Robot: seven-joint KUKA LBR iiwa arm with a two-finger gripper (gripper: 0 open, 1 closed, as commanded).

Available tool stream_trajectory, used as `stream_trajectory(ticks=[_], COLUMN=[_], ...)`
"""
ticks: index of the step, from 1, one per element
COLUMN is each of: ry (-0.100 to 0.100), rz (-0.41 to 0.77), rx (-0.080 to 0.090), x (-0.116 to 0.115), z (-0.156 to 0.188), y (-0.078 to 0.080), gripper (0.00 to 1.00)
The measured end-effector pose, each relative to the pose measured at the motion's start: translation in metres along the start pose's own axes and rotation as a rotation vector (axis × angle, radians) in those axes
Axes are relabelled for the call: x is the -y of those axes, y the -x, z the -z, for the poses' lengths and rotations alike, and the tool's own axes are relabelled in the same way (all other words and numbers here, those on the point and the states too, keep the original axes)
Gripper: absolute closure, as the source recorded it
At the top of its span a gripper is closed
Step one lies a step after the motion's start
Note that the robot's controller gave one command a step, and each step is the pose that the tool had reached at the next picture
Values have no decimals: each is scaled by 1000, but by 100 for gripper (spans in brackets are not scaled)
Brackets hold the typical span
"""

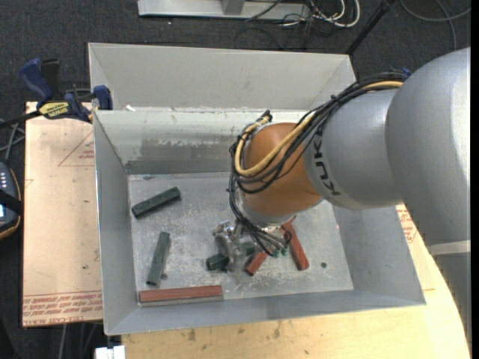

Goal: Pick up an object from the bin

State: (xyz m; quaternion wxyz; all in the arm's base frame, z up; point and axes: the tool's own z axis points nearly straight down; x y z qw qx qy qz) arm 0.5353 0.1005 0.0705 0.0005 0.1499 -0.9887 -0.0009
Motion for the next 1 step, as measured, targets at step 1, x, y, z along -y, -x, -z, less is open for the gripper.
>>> stream_trajectory(ticks=[1], ry=[-1], rz=[27], rx=[4], x=[-8], z=[137], y=[5], gripper=[100])
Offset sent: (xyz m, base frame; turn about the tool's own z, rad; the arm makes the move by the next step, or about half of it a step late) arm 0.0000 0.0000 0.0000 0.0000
